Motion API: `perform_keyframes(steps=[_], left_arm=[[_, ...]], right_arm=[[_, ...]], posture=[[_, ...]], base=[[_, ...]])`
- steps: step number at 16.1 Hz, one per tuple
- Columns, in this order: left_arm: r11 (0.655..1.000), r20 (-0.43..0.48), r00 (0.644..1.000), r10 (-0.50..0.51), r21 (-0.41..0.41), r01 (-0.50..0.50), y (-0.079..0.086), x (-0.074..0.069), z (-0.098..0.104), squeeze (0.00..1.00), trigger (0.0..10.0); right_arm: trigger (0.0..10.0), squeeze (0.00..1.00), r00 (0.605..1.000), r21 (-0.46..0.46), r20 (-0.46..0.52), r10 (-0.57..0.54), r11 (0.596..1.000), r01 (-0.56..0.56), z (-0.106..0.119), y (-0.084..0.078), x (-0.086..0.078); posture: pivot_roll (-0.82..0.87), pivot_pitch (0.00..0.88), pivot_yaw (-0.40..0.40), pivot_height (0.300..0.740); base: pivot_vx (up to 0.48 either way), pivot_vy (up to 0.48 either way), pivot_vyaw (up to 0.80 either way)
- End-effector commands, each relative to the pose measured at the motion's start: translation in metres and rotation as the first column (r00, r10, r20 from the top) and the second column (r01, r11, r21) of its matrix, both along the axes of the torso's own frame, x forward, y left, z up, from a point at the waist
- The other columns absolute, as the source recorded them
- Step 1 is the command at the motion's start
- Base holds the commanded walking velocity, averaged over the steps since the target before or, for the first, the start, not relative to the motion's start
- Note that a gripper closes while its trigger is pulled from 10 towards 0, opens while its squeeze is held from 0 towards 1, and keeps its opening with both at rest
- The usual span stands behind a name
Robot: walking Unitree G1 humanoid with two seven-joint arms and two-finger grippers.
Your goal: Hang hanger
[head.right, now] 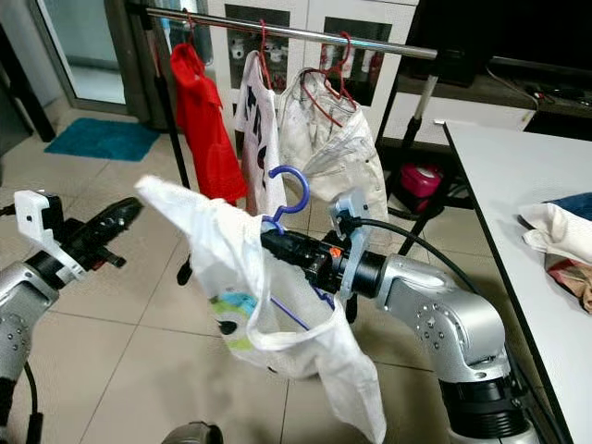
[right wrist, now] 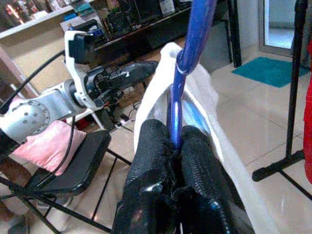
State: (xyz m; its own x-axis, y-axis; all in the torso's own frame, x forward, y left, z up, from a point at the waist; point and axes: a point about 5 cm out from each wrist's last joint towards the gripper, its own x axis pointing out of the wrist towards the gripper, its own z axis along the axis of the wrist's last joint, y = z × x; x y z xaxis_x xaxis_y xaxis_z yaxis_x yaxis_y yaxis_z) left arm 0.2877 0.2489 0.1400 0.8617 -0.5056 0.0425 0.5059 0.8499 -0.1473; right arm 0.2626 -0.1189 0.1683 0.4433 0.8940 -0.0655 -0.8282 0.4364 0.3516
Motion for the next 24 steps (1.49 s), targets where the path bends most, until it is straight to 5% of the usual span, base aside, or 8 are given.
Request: perform_keyframes(steps=[1, 3, 9, 10, 11, 22, 23, 24], left_arm=[[1.000, 0.021, 1.000, -0.011, 0.017, 0.010, 0.005, -0.002, 0.005, 1.00, 10.0], [0.999, 0.057, 0.998, 0.005, 0.037, -0.007, 0.015, -0.005, 0.011, 1.00, 10.0], [0.998, 0.065, 0.997, -0.034, 0.053, 0.031, 0.009, -0.008, 0.007, 1.00, 10.0], [0.997, 0.050, 0.997, -0.060, 0.046, 0.058, 0.005, -0.008, 0.005, 0.21, 10.0], [0.996, 0.042, 0.995, -0.092, 0.022, 0.091, 0.000, -0.010, 0.005, 0.00, 10.0], [0.970, 0.109, 0.989, -0.101, -0.209, 0.122, -0.008, -0.030, 0.022, 0.00, 10.0], [0.980, 0.077, 0.993, -0.094, -0.168, 0.106, -0.004, -0.032, 0.019, 0.00, 10.0], [0.998, 0.014, 1.000, 0.015, -0.061, -0.014, 0.011, -0.032, 0.008, 0.00, 10.0]], right_arm=[[10.0, 0.00, 0.999, 0.027, 0.037, 0.036, 0.999, -0.037, 0.006, 0.000, -0.005], [10.0, 0.00, 0.996, 0.060, 0.035, 0.078, 0.995, -0.080, 0.007, -0.004, -0.009], [10.0, 0.00, 0.991, 0.100, 0.039, 0.129, 0.986, -0.132, 0.007, -0.007, -0.015], [10.0, 0.00, 0.990, 0.107, 0.042, 0.137, 0.984, -0.141, 0.007, -0.006, -0.015], [10.0, 0.00, 0.989, 0.108, 0.043, 0.140, 0.984, -0.144, 0.008, -0.006, -0.015], [10.0, 0.00, 0.986, 0.093, 0.045, 0.162, 0.982, -0.166, 0.006, -0.005, -0.017], [10.0, 0.00, 0.986, 0.075, 0.045, 0.163, 0.983, -0.166, 0.005, -0.005, -0.017], [10.0, 0.00, 0.986, 0.060, 0.043, 0.159, 0.985, -0.161, 0.003, -0.005, -0.017]], posture=[[-0.05, 0.000, 0.019, 0.740], [-0.05, 0.000, 0.016, 0.740], [-0.05, 0.000, 0.012, 0.740], [-0.04, 0.000, 0.012, 0.740], [-0.04, 0.000, 0.014, 0.740], [-0.04, 0.000, 0.007, 0.740], [-0.05, 0.000, 0.007, 0.740], [-0.05, 0.000, 0.009, 0.740]], base=[[0.000, 0.000, 0.00], [0.000, 0.000, 0.00], [0.000, 0.000, 0.00], [0.000, 0.000, 0.00], [0.000, 0.000, 0.00], [0.000, 0.000, 0.00], [0.000, 0.000, 0.00], [0.000, 0.000, 0.00]])
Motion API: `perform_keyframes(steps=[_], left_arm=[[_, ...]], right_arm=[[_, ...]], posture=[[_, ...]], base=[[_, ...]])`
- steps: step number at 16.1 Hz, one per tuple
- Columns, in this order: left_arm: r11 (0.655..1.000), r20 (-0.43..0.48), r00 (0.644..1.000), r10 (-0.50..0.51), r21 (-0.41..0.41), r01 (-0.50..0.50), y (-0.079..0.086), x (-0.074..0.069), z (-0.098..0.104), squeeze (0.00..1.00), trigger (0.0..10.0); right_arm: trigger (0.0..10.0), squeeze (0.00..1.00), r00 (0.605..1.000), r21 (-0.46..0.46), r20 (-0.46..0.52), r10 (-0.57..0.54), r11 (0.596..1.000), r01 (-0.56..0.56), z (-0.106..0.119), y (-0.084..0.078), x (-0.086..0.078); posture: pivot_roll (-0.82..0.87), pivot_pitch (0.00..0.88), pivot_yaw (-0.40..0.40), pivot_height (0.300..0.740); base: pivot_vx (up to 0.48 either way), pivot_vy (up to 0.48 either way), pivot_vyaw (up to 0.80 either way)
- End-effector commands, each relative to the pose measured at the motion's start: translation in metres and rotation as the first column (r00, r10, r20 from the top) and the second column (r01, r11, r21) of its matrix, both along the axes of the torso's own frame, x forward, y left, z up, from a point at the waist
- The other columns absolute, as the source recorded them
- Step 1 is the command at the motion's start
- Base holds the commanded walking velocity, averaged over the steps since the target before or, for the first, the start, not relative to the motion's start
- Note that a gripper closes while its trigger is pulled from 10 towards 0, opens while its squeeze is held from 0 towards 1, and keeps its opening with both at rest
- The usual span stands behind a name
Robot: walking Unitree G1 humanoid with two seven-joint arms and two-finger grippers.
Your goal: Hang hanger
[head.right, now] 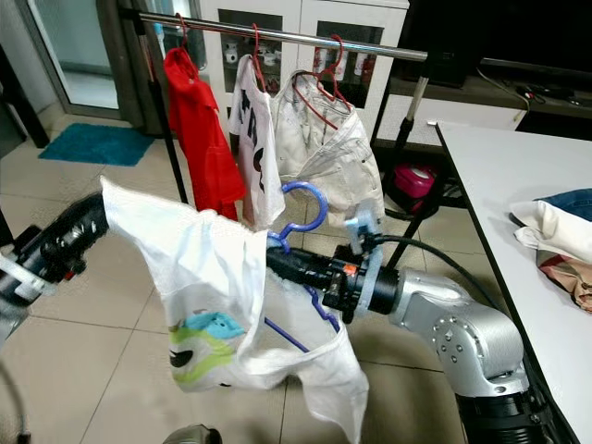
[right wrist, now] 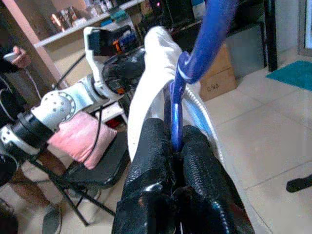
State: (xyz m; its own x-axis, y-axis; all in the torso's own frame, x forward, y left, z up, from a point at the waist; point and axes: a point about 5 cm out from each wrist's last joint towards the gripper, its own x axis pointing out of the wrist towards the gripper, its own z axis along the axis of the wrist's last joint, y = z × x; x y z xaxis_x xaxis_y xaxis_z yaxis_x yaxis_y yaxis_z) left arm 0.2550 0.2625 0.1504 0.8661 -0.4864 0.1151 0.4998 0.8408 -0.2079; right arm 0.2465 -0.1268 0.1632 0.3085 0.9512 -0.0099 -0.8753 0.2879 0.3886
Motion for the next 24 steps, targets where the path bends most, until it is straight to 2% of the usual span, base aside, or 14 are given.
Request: perform_keyframes(steps=[1, 2, 4, 6, 7, 8, 10, 11, 14, 16, 19, 21, 24], left_arm=[[0.990, -0.025, 0.995, 0.092, 0.111, -0.089, 0.012, 0.001, -0.007, 0.00, 10.0], [0.981, -0.033, 0.990, 0.140, 0.141, -0.134, 0.021, 0.000, -0.007, 0.00, 10.0], [0.974, -0.037, 0.985, 0.168, 0.157, -0.161, 0.030, -0.003, -0.006, 0.00, 10.0], [0.996, 0.025, 0.995, 0.092, 0.015, -0.093, 0.027, -0.009, 0.010, 0.00, 10.0], [0.995, 0.082, 0.996, 0.047, -0.096, -0.039, 0.020, -0.009, 0.021, 0.00, 10.0], [0.989, 0.104, 0.994, 0.023, -0.150, -0.007, 0.016, -0.008, 0.026, 0.00, 10.0], [0.985, 0.100, 0.995, -0.002, -0.171, 0.019, 0.012, -0.005, 0.028, 0.00, 10.0], [0.979, 0.073, 0.996, -0.048, -0.192, 0.062, 0.004, 0.000, 0.023, 0.00, 10.0], [0.982, 0.021, 1.000, -0.019, -0.186, 0.022, 0.000, 0.008, 0.011, 0.00, 10.0], [0.974, 0.001, 0.999, 0.039, -0.223, -0.038, 0.003, 0.020, 0.005, 0.00, 10.0], [0.976, -0.037, 0.999, 0.011, -0.219, -0.019, -0.003, 0.028, -0.001, 0.00, 10.0], [0.977, -0.062, 0.997, -0.040, -0.211, 0.026, -0.008, 0.028, -0.006, 0.00, 10.0], [0.963, -0.055, 0.995, -0.086, -0.262, 0.068, -0.011, 0.026, -0.005, 0.00, 10.0]], right_arm=[[10.0, 0.00, 0.999, -0.015, 0.053, 0.006, 1.000, -0.005, 0.006, 0.002, 0.000], [10.0, 0.00, 0.999, -0.021, 0.052, 0.003, 1.000, -0.002, 0.005, 0.002, 0.000], [10.0, 0.00, 0.999, -0.029, 0.052, 0.001, 1.000, 0.000, 0.004, 0.002, 0.000], [10.0, 0.00, 0.998, -0.027, 0.059, -0.012, 1.000, 0.014, 0.004, 0.002, 0.002], [10.0, 0.00, 0.998, -0.026, 0.061, -0.011, 1.000, 0.012, 0.005, 0.002, 0.002], [10.0, 0.00, 0.998, -0.024, 0.062, -0.004, 1.000, 0.006, 0.005, 0.002, 0.002], [10.0, 0.00, 0.998, -0.020, 0.063, 0.005, 1.000, -0.003, 0.005, 0.003, 0.001], [10.0, 0.00, 0.998, -0.013, 0.065, 0.019, 1.000, -0.018, 0.005, 0.005, 0.000], [10.0, 0.00, 0.997, -0.005, 0.070, 0.029, 1.000, -0.028, 0.007, 0.006, -0.001], [10.0, 0.00, 0.997, -0.001, 0.073, 0.037, 0.999, -0.037, 0.007, 0.006, -0.002], [10.0, 0.00, 0.996, 0.004, 0.076, 0.042, 0.999, -0.043, 0.008, 0.007, -0.003], [10.0, 0.00, 0.996, 0.006, 0.077, 0.043, 0.999, -0.044, 0.008, 0.008, -0.003], [10.0, 0.00, 0.996, 0.010, 0.077, 0.041, 0.999, -0.042, 0.008, 0.008, -0.005]], posture=[[-0.05, 0.000, 0.009, 0.740], [-0.05, 0.000, 0.009, 0.740], [-0.04, 0.000, 0.007, 0.740], [-0.04, 0.000, 0.007, 0.740], [-0.04, 0.000, 0.007, 0.740], [-0.04, 0.000, 0.006, 0.740], [-0.04, 0.000, 0.006, 0.740], [-0.04, 0.000, 0.008, 0.740], [-0.04, 0.000, 0.010, 0.740], [-0.05, 0.000, 0.008, 0.740], [-0.05, 0.000, 0.009, 0.740], [-0.05, 0.000, 0.014, 0.740], [-0.05, 0.000, 0.020, 0.740]], base=[[0.000, 0.000, 0.00], [0.000, 0.000, 0.00], [0.000, 0.000, 0.00], [0.000, 0.000, 0.00], [0.000, 0.000, 0.00], [0.000, 0.000, 0.00], [0.000, 0.000, 0.00], [0.000, 0.000, 0.00], [0.000, 0.000, 0.00], [0.000, 0.000, 0.00], [0.000, 0.000, 0.00], [0.000, 0.000, 0.00], [0.000, 0.000, 0.00]])
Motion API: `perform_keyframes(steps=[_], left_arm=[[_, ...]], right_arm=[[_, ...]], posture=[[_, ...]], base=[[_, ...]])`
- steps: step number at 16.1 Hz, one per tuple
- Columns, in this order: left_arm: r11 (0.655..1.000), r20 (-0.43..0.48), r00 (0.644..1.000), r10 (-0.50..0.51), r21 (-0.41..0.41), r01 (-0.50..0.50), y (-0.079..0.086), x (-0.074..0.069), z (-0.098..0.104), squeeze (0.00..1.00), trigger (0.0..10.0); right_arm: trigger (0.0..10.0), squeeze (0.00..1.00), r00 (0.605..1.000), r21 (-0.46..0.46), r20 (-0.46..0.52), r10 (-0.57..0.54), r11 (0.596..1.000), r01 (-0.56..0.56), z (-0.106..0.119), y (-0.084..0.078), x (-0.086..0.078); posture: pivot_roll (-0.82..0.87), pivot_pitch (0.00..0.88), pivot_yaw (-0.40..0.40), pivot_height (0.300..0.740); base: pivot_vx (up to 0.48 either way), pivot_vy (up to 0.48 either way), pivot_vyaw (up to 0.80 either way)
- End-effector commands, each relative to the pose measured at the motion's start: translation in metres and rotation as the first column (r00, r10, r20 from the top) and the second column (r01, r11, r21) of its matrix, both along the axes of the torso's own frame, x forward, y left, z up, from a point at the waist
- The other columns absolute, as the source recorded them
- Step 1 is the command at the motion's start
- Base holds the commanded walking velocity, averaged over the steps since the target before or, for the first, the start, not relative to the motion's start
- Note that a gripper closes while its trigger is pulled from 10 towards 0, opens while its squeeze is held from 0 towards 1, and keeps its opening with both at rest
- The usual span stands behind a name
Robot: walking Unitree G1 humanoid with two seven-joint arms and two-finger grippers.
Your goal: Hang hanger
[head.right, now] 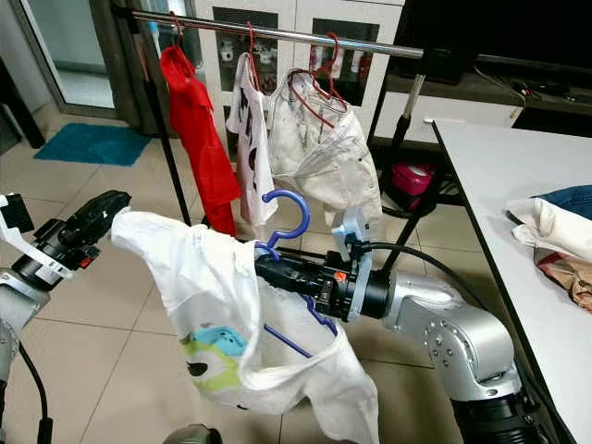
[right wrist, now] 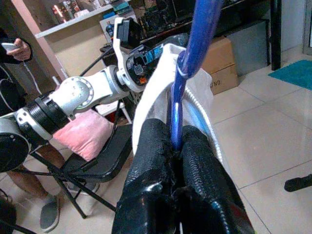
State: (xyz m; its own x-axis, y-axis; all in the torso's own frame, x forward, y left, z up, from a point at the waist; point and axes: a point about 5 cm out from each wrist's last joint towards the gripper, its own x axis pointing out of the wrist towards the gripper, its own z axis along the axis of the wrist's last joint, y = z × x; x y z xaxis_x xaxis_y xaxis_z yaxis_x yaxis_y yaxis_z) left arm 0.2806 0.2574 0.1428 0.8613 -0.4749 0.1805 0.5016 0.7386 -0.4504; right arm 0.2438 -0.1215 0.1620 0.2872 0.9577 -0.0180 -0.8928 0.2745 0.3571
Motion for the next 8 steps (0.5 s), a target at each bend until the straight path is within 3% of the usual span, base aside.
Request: perform_keyframes(steps=[1, 3, 6, 8], left_arm=[[0.999, 0.011, 0.999, -0.053, -0.008, 0.053, -0.006, 0.000, 0.002, 0.00, 10.0], [0.995, 0.031, 0.996, -0.084, -0.042, 0.085, -0.008, -0.004, 0.006, 0.00, 10.0], [0.997, 0.084, 0.996, -0.024, -0.074, 0.031, 0.003, -0.010, 0.016, 0.00, 10.0], [0.997, 0.073, 0.997, -0.017, 0.083, 0.011, 0.009, -0.016, 0.016, 0.00, 10.0]], right_arm=[[10.0, 0.00, 0.999, 0.029, 0.047, 0.019, 0.999, -0.020, 0.010, 0.003, -0.002], [10.0, 0.00, 0.999, 0.030, 0.047, 0.020, 0.999, -0.022, 0.009, 0.003, -0.003], [10.0, 0.00, 0.999, 0.028, 0.047, 0.019, 0.999, -0.021, 0.009, 0.003, -0.003], [10.0, 0.00, 0.999, 0.026, 0.045, 0.019, 0.999, -0.020, 0.009, 0.002, -0.003]], posture=[[-0.05, 0.000, 0.020, 0.740], [-0.05, 0.000, 0.022, 0.740], [-0.05, 0.000, 0.021, 0.740], [-0.05, 0.000, 0.018, 0.740]], base=[[0.000, 0.000, 0.00], [0.000, 0.000, 0.00], [0.000, 0.000, 0.00], [0.000, 0.000, 0.00]])
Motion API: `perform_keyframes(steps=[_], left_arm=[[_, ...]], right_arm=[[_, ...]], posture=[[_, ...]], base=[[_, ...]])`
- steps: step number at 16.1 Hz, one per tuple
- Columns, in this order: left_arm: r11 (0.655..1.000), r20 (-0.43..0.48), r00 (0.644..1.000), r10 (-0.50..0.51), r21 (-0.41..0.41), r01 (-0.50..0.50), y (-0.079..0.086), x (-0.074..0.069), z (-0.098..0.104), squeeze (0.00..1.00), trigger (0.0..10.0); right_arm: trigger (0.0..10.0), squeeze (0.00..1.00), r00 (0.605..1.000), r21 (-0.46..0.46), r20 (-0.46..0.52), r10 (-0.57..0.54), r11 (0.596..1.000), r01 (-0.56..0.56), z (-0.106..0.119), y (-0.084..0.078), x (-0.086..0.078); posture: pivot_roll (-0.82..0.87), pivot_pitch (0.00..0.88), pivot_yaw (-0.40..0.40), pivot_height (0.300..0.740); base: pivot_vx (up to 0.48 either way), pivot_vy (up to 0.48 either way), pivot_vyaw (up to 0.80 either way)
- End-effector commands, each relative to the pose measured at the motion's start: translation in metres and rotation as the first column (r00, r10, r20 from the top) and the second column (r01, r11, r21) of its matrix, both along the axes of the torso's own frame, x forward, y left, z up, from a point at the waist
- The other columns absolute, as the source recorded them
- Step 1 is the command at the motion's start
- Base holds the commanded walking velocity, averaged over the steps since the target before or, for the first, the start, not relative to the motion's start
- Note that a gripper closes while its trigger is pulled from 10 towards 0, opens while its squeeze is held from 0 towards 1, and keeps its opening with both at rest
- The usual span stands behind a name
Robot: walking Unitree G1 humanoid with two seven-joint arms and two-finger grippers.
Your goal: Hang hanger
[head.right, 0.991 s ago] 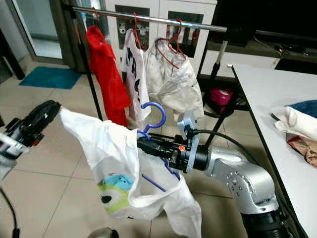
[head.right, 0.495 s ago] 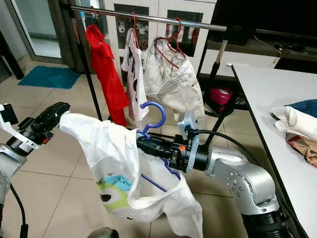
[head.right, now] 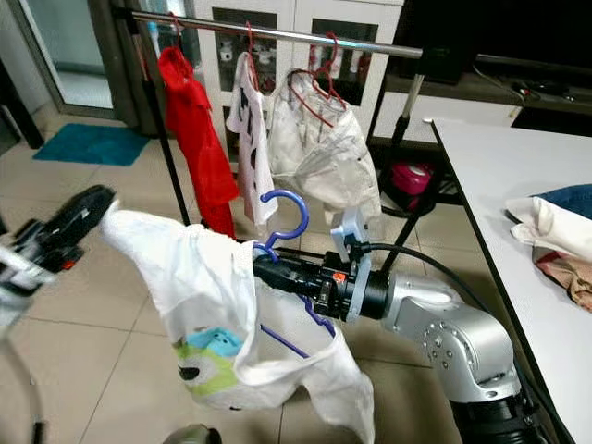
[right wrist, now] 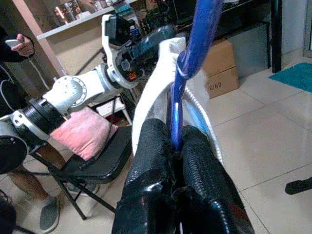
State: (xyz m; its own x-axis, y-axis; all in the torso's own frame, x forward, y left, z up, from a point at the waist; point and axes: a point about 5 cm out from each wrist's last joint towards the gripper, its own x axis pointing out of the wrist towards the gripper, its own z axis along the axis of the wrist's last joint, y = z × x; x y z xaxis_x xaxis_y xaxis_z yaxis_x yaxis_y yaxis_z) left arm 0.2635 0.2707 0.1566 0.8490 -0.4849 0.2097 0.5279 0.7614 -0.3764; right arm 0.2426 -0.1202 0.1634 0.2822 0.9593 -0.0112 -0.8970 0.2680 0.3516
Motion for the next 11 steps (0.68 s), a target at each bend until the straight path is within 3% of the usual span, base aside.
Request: perform_keyframes(steps=[1, 5, 8, 11], left_arm=[[0.994, 0.001, 1.000, -0.024, 0.110, 0.023, 0.002, -0.004, 0.003, 0.00, 10.0], [0.979, -0.048, 0.994, -0.102, 0.174, 0.109, 0.009, -0.013, 0.007, 0.00, 10.0], [0.972, -0.060, 0.986, -0.153, 0.171, 0.162, 0.007, -0.013, 0.006, 0.00, 10.0], [0.973, -0.030, 0.979, -0.203, 0.103, 0.205, -0.002, -0.004, 0.010, 0.00, 10.0]], right_arm=[[10.0, 0.00, 0.999, 0.021, 0.035, 0.016, 1.000, -0.017, 0.008, 0.001, -0.002], [10.0, 0.00, 0.999, 0.024, 0.034, 0.025, 0.999, -0.026, 0.008, 0.002, -0.001], [10.0, 0.00, 0.999, 0.026, 0.035, 0.028, 0.999, -0.029, 0.008, 0.003, -0.001], [10.0, 0.00, 0.999, 0.031, 0.039, 0.026, 0.999, -0.027, 0.008, 0.003, -0.002]], posture=[[-0.05, 0.000, 0.018, 0.740], [-0.04, 0.000, 0.009, 0.740], [-0.03, 0.000, 0.009, 0.740], [-0.04, 0.000, 0.020, 0.740]], base=[[0.000, 0.000, 0.00], [0.000, 0.000, 0.00], [0.000, 0.000, 0.00], [0.000, 0.000, 0.00]])
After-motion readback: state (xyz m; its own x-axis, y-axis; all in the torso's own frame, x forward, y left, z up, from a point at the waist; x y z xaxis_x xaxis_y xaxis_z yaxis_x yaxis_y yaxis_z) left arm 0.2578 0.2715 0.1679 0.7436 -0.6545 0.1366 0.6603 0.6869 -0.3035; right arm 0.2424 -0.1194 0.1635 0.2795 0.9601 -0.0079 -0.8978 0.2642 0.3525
